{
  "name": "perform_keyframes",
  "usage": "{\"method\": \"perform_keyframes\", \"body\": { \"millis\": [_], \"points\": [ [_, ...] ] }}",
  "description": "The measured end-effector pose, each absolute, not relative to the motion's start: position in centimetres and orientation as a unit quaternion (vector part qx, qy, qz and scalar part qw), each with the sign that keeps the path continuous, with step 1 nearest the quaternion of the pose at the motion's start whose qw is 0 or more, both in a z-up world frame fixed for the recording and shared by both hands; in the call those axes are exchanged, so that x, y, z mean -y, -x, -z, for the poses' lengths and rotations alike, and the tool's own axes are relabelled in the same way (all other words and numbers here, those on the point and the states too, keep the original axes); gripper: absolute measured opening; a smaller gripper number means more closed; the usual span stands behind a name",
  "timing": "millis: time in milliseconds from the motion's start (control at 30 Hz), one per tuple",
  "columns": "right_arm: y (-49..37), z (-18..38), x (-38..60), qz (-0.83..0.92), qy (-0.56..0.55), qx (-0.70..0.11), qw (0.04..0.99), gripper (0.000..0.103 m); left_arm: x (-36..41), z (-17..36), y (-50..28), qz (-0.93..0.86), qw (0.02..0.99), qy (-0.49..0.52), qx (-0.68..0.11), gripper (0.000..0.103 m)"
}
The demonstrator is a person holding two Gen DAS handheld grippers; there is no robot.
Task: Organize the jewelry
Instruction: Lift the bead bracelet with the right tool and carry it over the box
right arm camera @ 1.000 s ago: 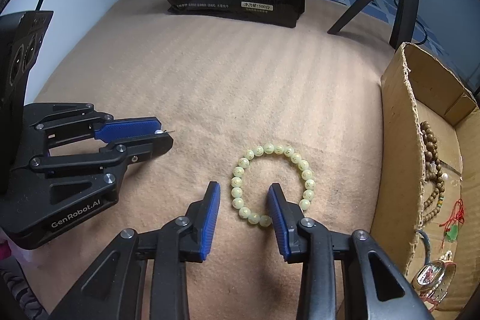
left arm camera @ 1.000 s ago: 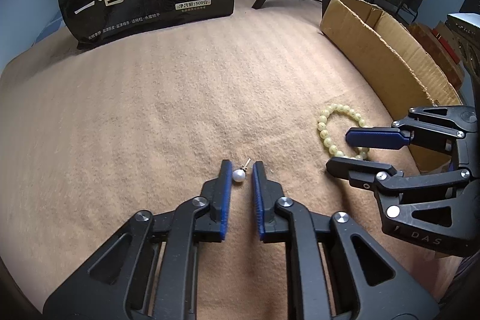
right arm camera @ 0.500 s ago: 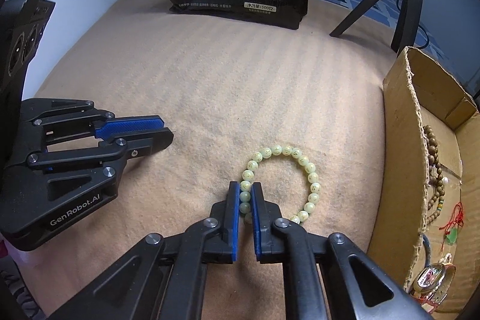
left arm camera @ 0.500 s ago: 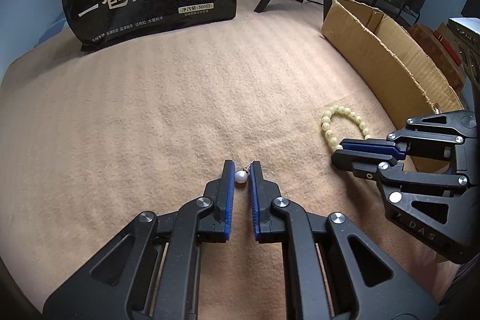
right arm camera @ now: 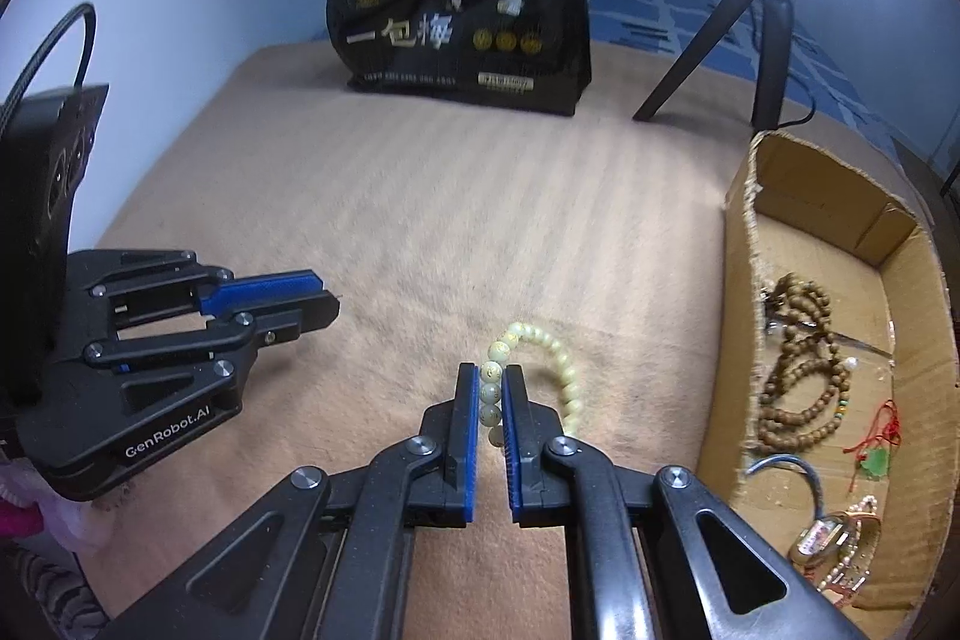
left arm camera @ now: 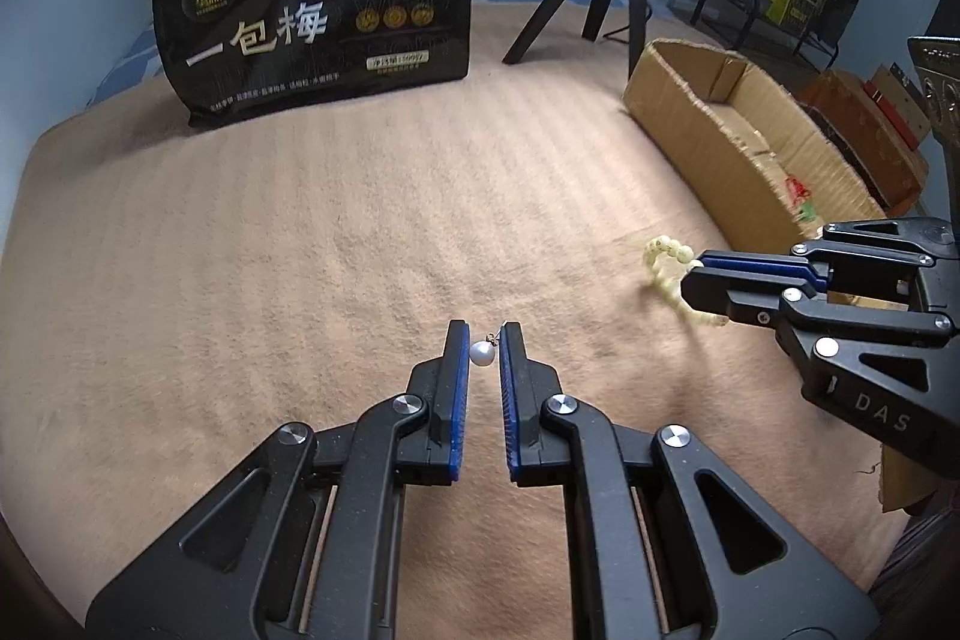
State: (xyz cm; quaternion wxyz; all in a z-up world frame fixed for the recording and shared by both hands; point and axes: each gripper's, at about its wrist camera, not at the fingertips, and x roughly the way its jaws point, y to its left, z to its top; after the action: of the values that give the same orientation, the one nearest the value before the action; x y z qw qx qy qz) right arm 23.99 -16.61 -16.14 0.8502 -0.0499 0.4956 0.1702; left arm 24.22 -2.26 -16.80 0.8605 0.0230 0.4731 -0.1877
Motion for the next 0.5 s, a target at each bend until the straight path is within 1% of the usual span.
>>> {"method": "perform_keyframes", "body": {
  "millis": [500],
  "points": [
    [-21.6,11.6,19.1,-0.164,0.031,-0.457,0.874,0.005,4.5,11.9,-21.0,0.205,0.877,-0.019,-0.433,0.008]
  ]
}}
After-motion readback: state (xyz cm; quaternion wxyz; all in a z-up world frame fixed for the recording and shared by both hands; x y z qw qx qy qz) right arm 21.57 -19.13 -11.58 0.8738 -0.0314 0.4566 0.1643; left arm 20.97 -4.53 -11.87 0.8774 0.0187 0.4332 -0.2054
